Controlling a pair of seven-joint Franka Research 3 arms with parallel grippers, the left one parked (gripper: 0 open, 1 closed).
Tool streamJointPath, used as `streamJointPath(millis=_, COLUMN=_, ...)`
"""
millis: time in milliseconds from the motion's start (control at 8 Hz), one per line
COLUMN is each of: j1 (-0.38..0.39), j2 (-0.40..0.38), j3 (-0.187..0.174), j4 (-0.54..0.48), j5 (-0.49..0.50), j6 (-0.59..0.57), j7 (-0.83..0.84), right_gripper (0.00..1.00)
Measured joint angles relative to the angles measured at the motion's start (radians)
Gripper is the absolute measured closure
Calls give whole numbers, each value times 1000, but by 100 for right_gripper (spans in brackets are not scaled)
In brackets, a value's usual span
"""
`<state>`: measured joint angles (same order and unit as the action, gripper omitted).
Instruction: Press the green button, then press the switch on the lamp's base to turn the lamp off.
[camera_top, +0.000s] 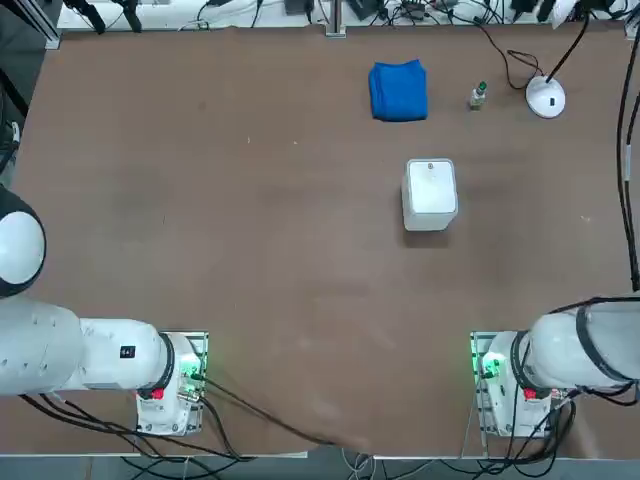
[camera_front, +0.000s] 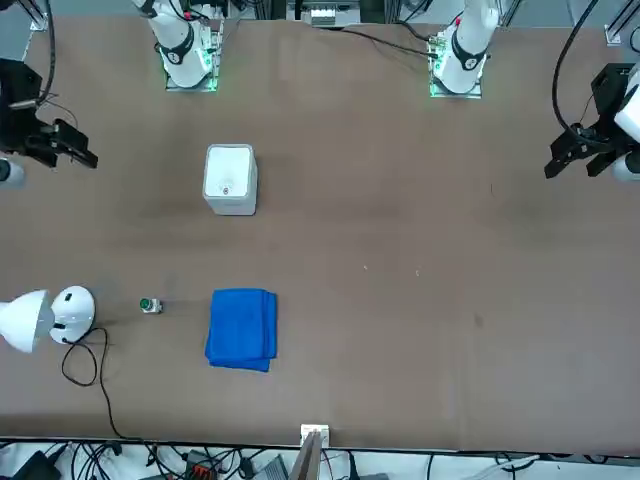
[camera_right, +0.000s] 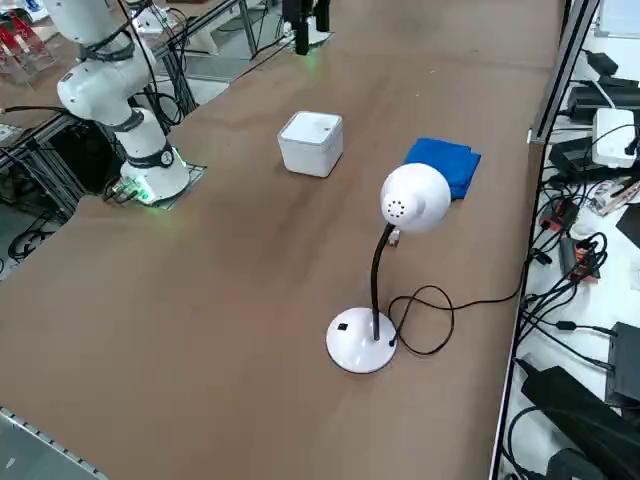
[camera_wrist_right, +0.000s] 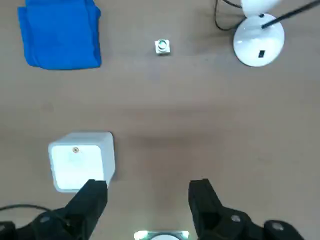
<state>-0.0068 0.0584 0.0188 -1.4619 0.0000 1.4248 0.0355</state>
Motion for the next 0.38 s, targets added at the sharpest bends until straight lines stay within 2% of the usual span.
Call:
streamJointPath(millis=125, j1=36, j2=-45, j3=-47, j4=-47, j5=0, j6=4, j7=-9, right_gripper=0)
streamJointPath(millis=375, j1=43, j2=-103, j3=-50, j4=-100, j5=0, j6=12, j7=-10, right_gripper=0)
